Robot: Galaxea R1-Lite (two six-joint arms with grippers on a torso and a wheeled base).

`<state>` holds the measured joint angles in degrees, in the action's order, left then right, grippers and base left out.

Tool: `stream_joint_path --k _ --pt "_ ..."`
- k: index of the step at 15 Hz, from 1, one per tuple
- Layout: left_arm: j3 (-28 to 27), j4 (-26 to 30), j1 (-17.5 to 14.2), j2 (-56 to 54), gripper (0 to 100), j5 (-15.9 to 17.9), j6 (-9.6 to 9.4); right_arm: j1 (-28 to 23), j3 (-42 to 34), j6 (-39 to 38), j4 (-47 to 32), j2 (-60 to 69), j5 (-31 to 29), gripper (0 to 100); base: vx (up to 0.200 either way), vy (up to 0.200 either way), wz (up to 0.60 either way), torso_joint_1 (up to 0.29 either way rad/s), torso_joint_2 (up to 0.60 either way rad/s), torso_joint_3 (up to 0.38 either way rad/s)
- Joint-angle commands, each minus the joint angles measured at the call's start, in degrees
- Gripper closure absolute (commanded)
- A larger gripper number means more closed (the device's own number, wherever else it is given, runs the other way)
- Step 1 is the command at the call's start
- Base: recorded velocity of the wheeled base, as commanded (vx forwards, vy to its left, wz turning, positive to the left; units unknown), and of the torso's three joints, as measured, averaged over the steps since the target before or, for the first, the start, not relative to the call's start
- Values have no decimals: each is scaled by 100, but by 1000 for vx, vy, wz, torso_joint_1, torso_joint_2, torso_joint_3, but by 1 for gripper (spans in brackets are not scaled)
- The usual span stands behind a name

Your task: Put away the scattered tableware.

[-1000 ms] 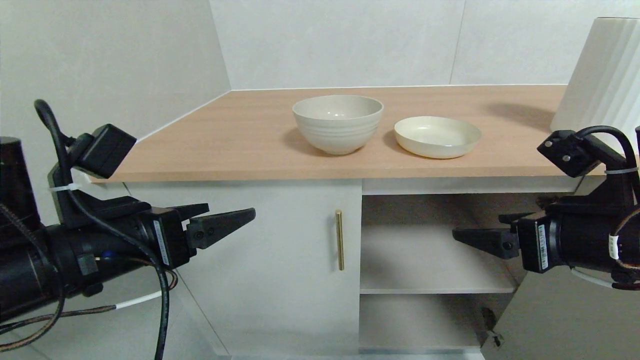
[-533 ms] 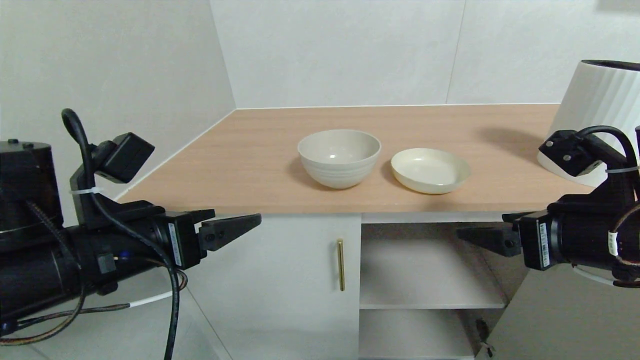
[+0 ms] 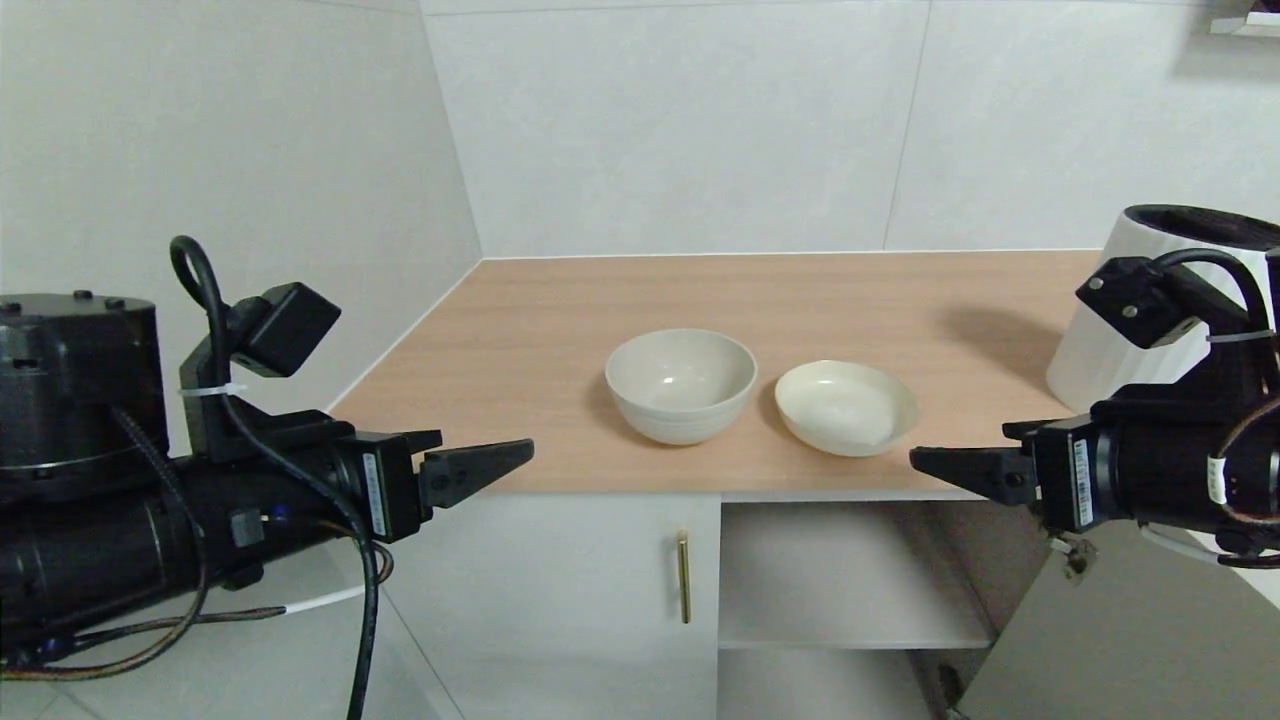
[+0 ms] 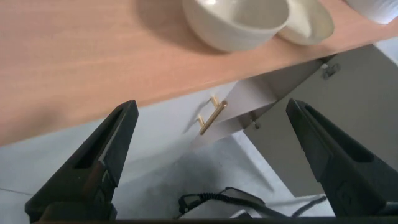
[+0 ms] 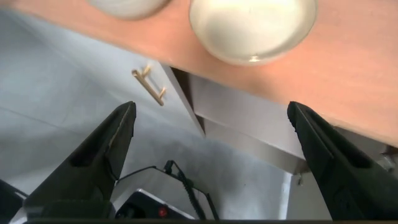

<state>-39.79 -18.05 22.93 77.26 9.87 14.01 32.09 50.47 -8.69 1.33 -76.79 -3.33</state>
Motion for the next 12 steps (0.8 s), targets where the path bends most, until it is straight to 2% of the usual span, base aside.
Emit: stream_joint_path --k 1,5,8,10,11,12 --pt "-2 4 1 140 0 6 6 -1 7 -1 -1 -56 -1 0 0 0 0 212 -481 -286" --pt "-257 -14 1 500 0 -21 32 -124 7 298 386 -390 8 0 0 0 0 165 -381 -214" --pt "-1004 39 -149 1080 0 -56 32 -211 42 333 632 -759 -36 0 0 0 0 24 -49 -32" --pt "-1013 118 -192 1476 0 -82 41 -326 227 298 579 -934 -203 0 0 0 0 0 0 0" --pt "-1057 162 -228 1616 0 -161 190 -326 394 140 394 -1093 -362 0 0 0 0 0 0 0" --pt "-1154 311 -228 1643 0 -267 419 -326 613 -142 166 -1216 -432 0 0 0 0 0 0 0"
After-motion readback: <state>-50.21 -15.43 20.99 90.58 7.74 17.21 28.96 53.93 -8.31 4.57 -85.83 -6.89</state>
